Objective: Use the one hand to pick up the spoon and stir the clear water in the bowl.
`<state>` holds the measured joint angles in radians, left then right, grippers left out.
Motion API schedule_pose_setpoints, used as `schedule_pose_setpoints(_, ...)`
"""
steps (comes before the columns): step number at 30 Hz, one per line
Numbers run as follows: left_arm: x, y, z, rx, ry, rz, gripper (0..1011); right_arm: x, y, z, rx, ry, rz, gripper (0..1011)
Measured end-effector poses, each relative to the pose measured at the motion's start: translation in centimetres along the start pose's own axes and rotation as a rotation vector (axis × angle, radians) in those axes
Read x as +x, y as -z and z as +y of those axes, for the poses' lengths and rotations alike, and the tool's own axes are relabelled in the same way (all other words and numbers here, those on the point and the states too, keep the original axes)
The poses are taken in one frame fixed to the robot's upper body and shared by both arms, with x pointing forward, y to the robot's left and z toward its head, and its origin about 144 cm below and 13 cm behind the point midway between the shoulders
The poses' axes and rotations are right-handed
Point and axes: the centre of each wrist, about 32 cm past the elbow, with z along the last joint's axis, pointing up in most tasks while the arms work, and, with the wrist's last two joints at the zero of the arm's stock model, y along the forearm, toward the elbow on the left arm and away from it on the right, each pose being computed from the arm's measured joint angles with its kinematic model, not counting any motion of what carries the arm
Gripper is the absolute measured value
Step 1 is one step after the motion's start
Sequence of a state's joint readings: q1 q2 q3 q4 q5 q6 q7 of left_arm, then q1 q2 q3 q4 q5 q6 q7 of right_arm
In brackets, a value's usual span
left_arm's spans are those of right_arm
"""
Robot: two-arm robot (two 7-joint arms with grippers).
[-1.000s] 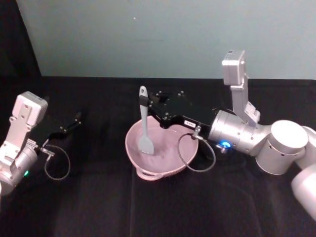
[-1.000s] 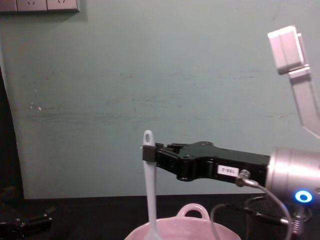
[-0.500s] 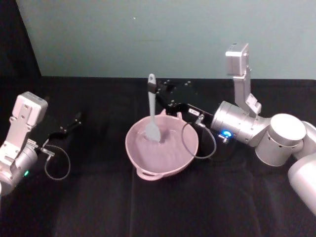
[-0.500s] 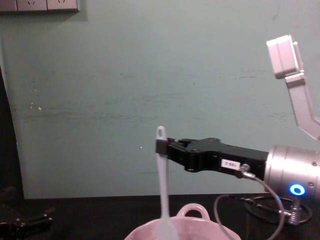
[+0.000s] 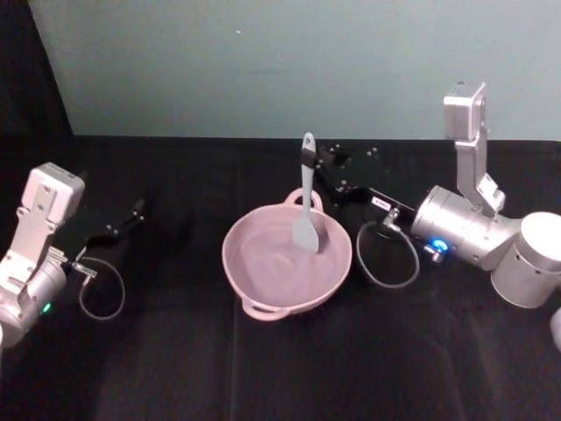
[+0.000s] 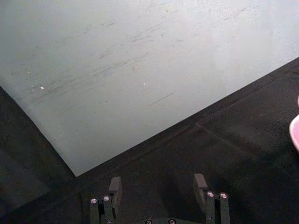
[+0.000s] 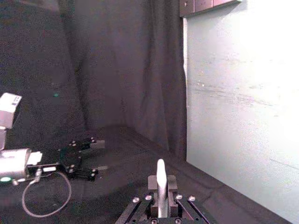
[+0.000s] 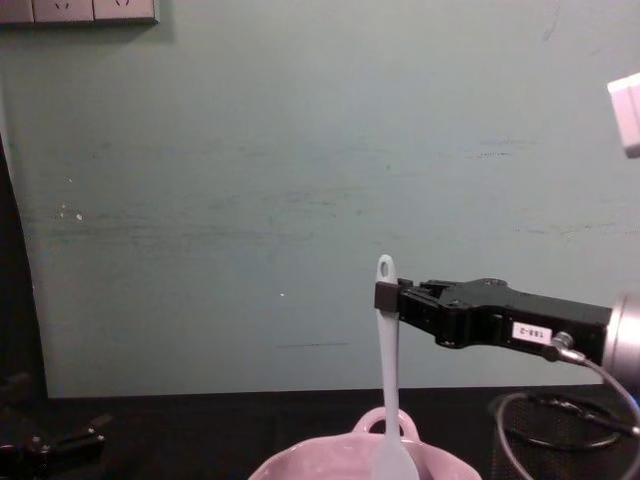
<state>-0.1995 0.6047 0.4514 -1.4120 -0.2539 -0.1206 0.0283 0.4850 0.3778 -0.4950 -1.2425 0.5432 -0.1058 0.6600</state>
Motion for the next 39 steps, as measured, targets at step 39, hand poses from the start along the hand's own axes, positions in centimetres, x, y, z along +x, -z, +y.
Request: schedule_pose_setpoints(39,0.0,0.0,0.0,0.0,0.0,0.0,1011,-1.8,0.7,4.5,0.034,-0.062,0.028,123)
